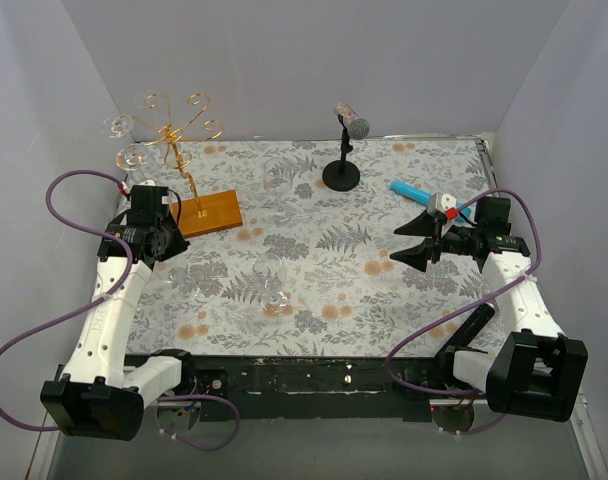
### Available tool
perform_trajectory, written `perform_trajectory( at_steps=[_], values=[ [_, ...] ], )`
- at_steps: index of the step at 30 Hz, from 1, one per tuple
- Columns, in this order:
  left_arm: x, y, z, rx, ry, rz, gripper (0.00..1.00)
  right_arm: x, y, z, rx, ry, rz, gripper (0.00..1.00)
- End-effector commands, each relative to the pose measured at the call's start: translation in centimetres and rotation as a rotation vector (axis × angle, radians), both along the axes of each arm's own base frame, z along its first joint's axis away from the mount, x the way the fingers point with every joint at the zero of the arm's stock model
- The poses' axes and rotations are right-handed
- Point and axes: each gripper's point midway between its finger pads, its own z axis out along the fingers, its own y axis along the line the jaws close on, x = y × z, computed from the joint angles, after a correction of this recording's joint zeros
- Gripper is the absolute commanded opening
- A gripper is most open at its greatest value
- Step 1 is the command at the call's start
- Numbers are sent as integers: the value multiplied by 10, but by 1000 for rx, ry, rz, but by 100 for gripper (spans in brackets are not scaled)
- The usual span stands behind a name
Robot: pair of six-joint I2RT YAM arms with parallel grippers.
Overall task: Place the wine glass upside down on the wine glass rack
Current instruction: Pick up the wine glass at the center of the board.
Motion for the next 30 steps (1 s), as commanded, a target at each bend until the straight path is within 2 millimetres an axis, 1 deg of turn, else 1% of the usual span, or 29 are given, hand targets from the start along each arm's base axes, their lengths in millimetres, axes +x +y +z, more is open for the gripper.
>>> perform_trajectory(
  at_steps=[1,5,8,9,12,13,18,21,23,25,30],
  values=[
    [-1,0,-3,2,12,-1,16,-1,0,6,4,-33,3,72],
    [-2,-2,-3,-7,14,-12,15,0,0,6,3,-35,3,72],
    [-2,-6,-5,-21,20,-24,12,0,0,7,5,-33,4,72],
    [-3,-6,-4,-24,17,-28,11,-1,0,7,7,-30,5,72],
    [-3,-7,-4,-26,19,-32,2,0,0,7,6,-33,4,72],
    [-4,-7,-2,-25,15,-34,0,0,0,7,6,-33,3,72],
    [-3,-12,7,-43,-8,-58,0,-1,0,7,8,-30,7,72],
    [0,-20,17,-78,-42,-96,0,-1,0,7,8,-34,7,72],
    [3,-25,28,-91,-89,-124,0,-1,0,6,9,-28,6,72],
    [4,-27,32,-96,-106,-141,0,-1,0,6,9,-26,6,72],
    [10,-40,39,-150,-139,-193,0,0,0,6,7,-29,6,72]
  ],
)
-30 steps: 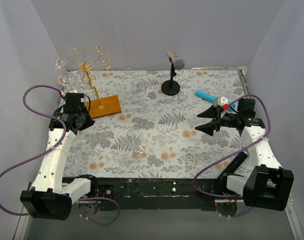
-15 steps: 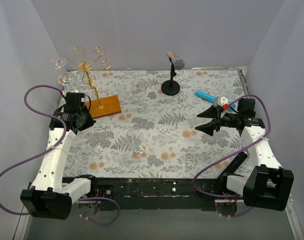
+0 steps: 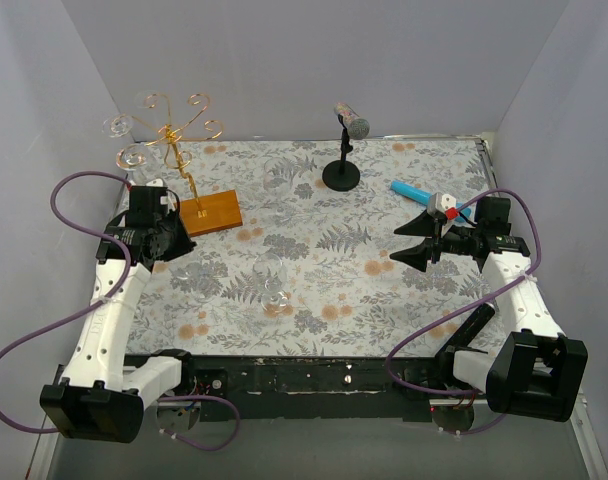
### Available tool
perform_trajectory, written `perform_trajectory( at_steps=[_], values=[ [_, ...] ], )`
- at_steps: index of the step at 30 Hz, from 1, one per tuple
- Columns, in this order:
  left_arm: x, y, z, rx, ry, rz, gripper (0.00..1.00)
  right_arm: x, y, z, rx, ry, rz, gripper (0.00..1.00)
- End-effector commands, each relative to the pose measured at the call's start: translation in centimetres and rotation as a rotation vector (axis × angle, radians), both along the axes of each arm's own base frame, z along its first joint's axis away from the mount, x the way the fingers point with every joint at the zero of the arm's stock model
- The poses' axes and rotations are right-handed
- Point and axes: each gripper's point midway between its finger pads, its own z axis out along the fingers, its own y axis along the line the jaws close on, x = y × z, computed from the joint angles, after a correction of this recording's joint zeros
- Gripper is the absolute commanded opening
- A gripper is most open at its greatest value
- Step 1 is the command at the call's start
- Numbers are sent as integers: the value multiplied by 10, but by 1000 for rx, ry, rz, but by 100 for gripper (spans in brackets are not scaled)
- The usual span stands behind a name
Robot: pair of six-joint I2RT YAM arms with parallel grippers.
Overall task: Place the wine glass upside down on the wine glass rack
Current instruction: Pick up the wine glass at the center of the board.
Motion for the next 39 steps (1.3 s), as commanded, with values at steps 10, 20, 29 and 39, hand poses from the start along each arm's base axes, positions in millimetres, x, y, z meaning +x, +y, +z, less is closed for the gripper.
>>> perform_trajectory(
  at_steps=[10,20,29,39],
  values=[
    [23,-34,56,-133,-199,-146,0,0,0,5,10,-23,7,72],
    [29,-51,64,-183,-234,-184,0,-1,1,3,13,-14,10,72],
    [39,-71,71,-211,-264,-206,0,-1,1,4,12,-16,10,72],
    [47,-96,69,-215,-260,-235,0,0,0,3,11,-14,7,72]
  ],
)
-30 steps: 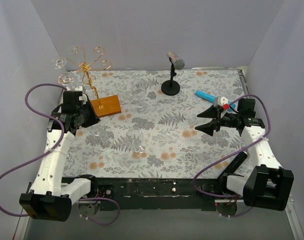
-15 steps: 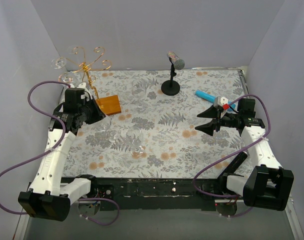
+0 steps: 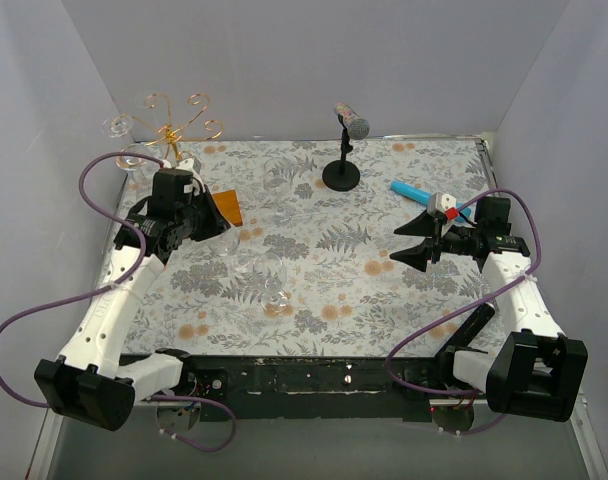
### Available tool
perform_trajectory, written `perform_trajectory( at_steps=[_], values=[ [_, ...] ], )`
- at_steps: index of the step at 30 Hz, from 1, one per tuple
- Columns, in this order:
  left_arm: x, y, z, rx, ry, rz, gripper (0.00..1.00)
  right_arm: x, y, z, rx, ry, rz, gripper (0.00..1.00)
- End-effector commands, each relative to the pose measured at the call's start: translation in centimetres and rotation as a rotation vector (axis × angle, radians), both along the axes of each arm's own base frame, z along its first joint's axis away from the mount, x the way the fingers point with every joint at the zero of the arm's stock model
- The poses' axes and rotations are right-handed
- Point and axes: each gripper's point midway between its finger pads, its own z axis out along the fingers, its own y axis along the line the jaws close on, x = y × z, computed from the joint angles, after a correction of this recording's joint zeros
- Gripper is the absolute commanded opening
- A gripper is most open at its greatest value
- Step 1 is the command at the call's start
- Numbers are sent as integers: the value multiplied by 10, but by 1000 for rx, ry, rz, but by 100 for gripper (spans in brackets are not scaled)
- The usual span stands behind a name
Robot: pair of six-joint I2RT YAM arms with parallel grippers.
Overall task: Place the wine glass upside down on the wine glass rack
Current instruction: Pick up the wine glass at the center of the board.
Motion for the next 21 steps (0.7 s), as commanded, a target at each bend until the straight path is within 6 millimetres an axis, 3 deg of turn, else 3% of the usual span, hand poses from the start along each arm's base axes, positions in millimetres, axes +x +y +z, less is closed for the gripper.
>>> perform_trajectory(
  at_steps=[1,14,21],
  values=[
    [16,-13,35,-31,-120,1,0,0,0,4,11,-16,7,72],
    [26,-45,30,-16,-122,-34,0,-2,1,5,18,-16,13,72],
    [31,-74,35,-25,-140,-79,0,-5,6,5,48,8,39,72]
  ],
)
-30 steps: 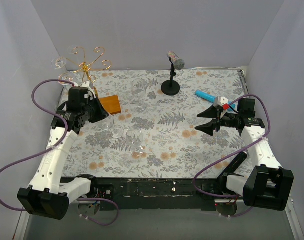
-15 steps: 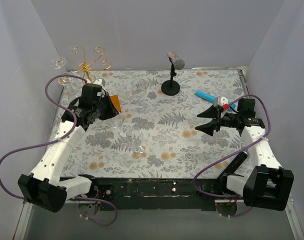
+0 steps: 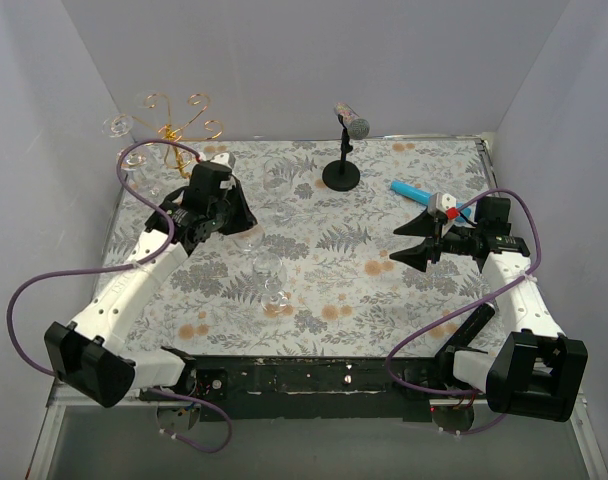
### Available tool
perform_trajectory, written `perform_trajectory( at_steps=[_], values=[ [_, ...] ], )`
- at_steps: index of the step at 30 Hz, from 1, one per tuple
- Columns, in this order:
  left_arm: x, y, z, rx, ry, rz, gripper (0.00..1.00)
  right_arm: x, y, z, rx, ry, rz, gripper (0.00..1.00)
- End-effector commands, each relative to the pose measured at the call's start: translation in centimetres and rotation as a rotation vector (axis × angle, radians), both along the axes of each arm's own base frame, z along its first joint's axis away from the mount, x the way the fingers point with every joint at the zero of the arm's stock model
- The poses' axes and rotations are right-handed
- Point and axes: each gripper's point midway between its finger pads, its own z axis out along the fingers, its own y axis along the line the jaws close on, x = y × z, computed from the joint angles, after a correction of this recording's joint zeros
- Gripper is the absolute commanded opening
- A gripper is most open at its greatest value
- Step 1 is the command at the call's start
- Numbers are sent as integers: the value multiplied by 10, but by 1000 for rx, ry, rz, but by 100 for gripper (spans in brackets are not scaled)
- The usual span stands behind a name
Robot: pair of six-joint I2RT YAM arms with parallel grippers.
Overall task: Place the wine glass upside down on the wine glass rack
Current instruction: Pick up the wine glass at the center of the board.
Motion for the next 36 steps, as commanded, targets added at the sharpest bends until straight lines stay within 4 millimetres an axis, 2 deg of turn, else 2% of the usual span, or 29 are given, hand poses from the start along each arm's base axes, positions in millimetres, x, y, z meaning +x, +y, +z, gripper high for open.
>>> perform_trajectory(
  at_steps=[1,6,7,14,21,25,28,36],
  values=[
    [16,-26,43,-60,-138,-19,0,-4,7,3,50,21,37,71],
    [20,-56,48,-59,-155,-63,0,1,21,-10,74,161,4,70],
    [20,-63,49,-59,-158,-74,0,8,25,-10,86,172,-19,69],
    [23,-105,46,-47,-156,-141,0,14,55,-41,88,375,-50,69],
    [18,-141,51,-62,-167,-206,0,47,65,-76,138,668,-334,71],
    [15,-157,54,-73,-172,-234,0,45,74,-100,130,806,-333,72],
    [11,-167,56,-83,-175,-256,0,41,79,-110,128,877,-306,72],
    [1,-182,65,-117,-187,-296,0,36,84,-117,136,954,-280,73]
  ],
)
